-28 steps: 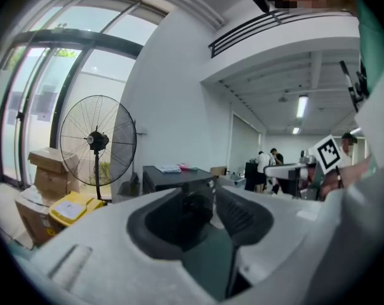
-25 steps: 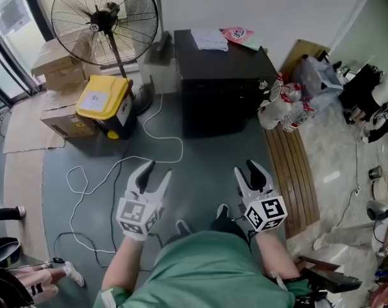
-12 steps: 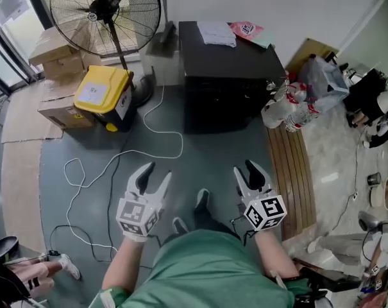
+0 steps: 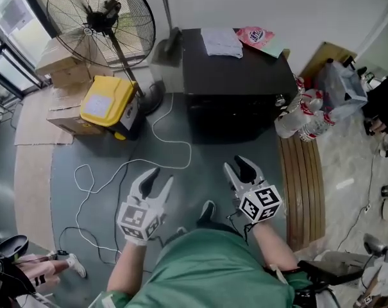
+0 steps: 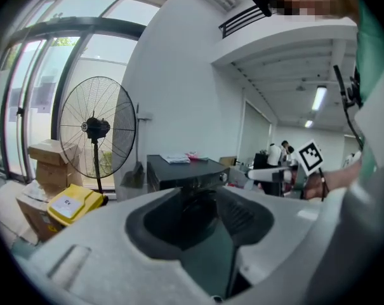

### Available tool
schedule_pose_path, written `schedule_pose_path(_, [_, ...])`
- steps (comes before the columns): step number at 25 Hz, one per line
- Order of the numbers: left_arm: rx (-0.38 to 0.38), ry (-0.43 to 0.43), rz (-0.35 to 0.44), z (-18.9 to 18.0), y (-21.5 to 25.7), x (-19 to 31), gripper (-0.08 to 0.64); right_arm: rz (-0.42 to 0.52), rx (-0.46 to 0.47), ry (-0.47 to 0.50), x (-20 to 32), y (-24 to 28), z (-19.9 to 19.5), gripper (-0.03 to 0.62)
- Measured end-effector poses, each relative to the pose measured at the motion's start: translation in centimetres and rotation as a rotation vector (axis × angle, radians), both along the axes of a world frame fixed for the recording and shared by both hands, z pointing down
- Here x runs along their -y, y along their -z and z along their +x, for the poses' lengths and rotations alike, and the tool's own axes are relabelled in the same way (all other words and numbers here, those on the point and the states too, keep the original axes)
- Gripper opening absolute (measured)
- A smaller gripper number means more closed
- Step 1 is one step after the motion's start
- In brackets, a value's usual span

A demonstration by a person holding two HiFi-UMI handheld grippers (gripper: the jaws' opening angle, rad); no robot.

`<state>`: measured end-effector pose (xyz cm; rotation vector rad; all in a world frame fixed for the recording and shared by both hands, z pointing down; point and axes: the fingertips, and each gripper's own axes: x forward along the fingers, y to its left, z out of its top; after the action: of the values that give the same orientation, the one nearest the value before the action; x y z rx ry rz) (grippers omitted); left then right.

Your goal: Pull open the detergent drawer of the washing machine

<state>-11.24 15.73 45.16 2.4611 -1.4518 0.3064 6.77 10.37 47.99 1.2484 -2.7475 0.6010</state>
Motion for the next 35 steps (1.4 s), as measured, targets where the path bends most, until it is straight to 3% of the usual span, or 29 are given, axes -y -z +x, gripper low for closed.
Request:
schedule_pose_path(11, [0.030, 0.072, -0.057, 1.7, -1.1, 4.7, 0.170, -0.048, 0.125, 0.044, 6.6, -1.0, 2.1, 0.156])
schedule_pose_path(16, [0.046, 0.006, -0.039, 4.4, -0.2, 7.0, 0.169, -0.059, 0.200, 0.002, 7.3, -0.6, 3.6, 0.156])
schedule_pose_path(21, [0.034, -0.064, -0.025, 5.8, 0.0, 9.4, 0.166, -0.062, 0.168, 0.009, 7.3, -1.1, 3.6, 0.156])
schedule_pose_path(27, [-0.008, -0.119, -0.020, 4.3, 0.3, 12.9, 0.164, -0.076, 0.189, -0.052, 8.6, -1.2, 3.0, 0.156])
schedule_pose_path(35, [-0.072, -0.214, -0.043, 0.8, 0.1, 19.5, 0.164, -0.119, 0.385, -0.151, 13.7, -0.4, 1.1, 0.156])
